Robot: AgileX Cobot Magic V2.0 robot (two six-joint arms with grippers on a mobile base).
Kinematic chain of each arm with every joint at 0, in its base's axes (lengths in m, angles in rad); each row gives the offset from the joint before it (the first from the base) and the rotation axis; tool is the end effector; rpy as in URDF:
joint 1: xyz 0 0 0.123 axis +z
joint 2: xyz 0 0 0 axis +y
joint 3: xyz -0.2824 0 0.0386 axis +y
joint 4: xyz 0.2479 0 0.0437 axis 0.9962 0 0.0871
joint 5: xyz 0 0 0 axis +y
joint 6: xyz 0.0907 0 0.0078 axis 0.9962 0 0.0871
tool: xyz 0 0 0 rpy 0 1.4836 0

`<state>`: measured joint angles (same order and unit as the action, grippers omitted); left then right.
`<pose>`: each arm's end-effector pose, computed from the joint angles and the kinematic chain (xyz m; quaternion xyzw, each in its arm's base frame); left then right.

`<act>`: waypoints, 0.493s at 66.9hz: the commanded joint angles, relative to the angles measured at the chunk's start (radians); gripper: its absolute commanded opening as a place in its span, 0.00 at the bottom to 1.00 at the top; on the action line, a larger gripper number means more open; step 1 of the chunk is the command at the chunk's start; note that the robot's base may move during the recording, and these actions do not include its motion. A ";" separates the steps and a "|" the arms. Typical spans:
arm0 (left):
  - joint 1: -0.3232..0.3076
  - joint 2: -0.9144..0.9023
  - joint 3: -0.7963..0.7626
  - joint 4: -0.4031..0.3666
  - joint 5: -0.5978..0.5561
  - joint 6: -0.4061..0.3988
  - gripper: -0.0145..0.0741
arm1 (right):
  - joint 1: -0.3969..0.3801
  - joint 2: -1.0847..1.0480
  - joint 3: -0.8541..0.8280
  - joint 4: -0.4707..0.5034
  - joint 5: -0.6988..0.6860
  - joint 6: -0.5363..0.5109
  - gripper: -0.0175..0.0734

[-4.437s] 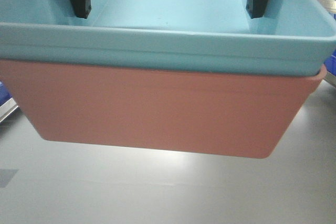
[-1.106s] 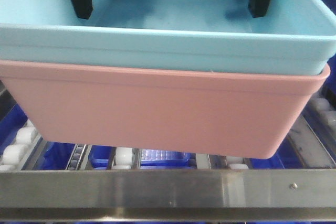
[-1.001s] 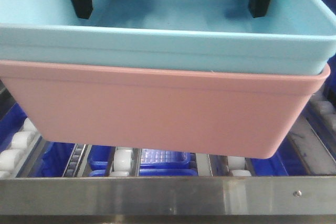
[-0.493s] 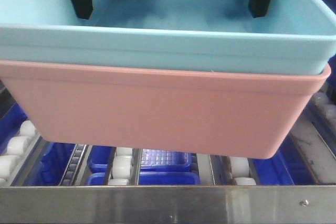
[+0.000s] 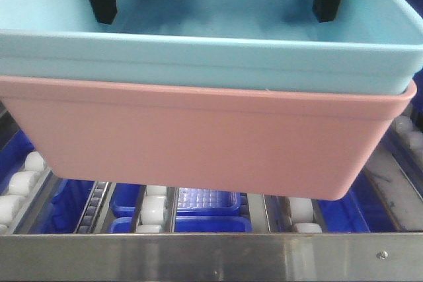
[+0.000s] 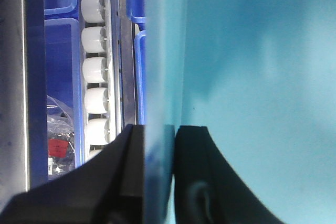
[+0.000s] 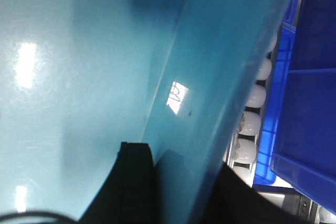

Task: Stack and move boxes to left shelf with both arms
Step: 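Lower the stacked bins with both grippers onto the roller shelf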

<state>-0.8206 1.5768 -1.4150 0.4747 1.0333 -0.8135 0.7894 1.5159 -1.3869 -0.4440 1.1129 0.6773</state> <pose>0.2533 -0.2193 0.3355 0.0742 0.9458 -0.0091 0.3161 0.2443 0.1964 0.3431 -0.1078 0.9499 -0.0236 0.2925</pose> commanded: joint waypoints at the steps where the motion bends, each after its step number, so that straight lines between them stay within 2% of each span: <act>1: -0.033 -0.040 -0.042 -0.042 -0.198 -0.013 0.16 | 0.029 -0.038 -0.050 0.046 -0.198 -0.023 0.25; 15: -0.033 -0.040 -0.042 -0.038 -0.206 -0.013 0.16 | 0.029 -0.038 -0.050 0.046 -0.204 -0.023 0.25; 28: -0.031 -0.040 -0.042 0.057 -0.172 -0.015 0.16 | 0.029 -0.038 -0.051 0.017 -0.211 -0.053 0.25; 33: -0.015 -0.040 -0.042 0.056 -0.171 -0.021 0.16 | 0.027 -0.038 -0.053 0.002 -0.225 -0.053 0.25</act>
<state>-0.8206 1.5768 -1.4150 0.4977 1.0372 -0.8135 0.7894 1.5159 -1.3869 -0.4506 1.0997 0.6638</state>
